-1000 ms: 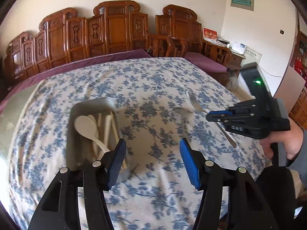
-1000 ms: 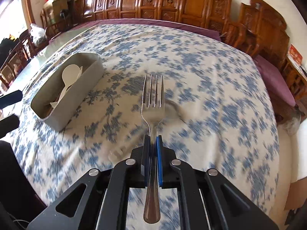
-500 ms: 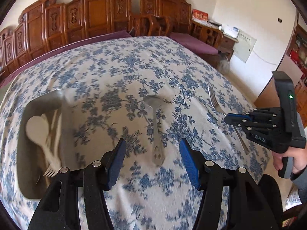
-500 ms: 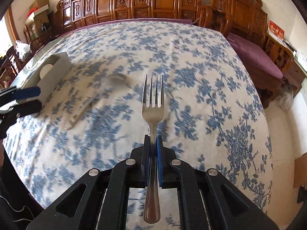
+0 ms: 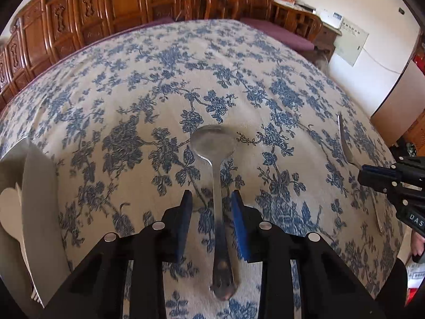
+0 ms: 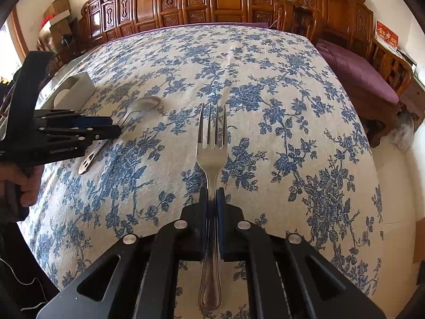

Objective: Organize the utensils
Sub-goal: 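Grasp the silver spoon with the left tool while the right tool holds the fork, then lower the silver spoon into the grey tray and open the left tool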

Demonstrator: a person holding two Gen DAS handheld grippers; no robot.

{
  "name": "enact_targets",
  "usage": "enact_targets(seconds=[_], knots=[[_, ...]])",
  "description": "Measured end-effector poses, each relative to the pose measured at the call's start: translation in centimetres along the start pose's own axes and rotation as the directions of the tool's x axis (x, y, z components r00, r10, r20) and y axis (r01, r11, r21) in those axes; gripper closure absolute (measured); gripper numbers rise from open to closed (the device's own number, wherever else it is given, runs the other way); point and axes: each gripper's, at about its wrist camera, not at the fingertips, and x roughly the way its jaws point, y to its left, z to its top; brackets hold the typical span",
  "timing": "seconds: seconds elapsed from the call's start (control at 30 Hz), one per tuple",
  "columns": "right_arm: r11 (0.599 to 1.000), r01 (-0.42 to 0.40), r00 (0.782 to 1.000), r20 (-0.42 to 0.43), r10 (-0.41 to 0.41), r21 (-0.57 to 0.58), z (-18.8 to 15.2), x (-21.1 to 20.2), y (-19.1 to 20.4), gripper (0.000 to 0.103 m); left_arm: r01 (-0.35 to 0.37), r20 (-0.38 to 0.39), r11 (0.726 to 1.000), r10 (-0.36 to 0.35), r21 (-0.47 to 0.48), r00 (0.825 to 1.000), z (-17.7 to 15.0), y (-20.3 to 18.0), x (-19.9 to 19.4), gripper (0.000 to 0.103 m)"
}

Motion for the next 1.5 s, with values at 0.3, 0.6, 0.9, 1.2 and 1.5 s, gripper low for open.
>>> enact_targets(seconds=[0.3,0.6,0.9,1.2,1.5], knots=[[1.0,-0.021,1.0,0.012,0.022,-0.012,0.2,-0.4,0.6,0.095,-0.028,-0.02,0.999,0.029,0.026,0.999,0.0,-0.8,0.2,0.087],[0.998,-0.05,0.999,0.009,0.051,-0.025,-0.1,-0.3,1.8,0.095,-0.011,-0.03,0.999,0.012,0.037,0.999,-0.3,-0.7,-0.1,0.097],[0.998,-0.065,0.998,0.015,0.065,-0.024,-1.1,-1.8,3.1,0.095,-0.03,-0.006,0.999,0.031,0.033,1.0,-2.3,-0.2,-2.4,0.098],[0.998,-0.053,0.998,0.011,0.054,-0.04,-1.2,-2.8,5.0,0.095,-0.046,0.051,0.999,0.045,0.013,0.998,-3.1,1.4,-6.4,0.098],[0.994,-0.091,0.995,0.033,0.093,-0.058,0.7,-3.1,8.0,0.095,-0.067,0.131,0.997,0.071,-0.038,0.989,-2.9,4.3,-11.7,0.098]])
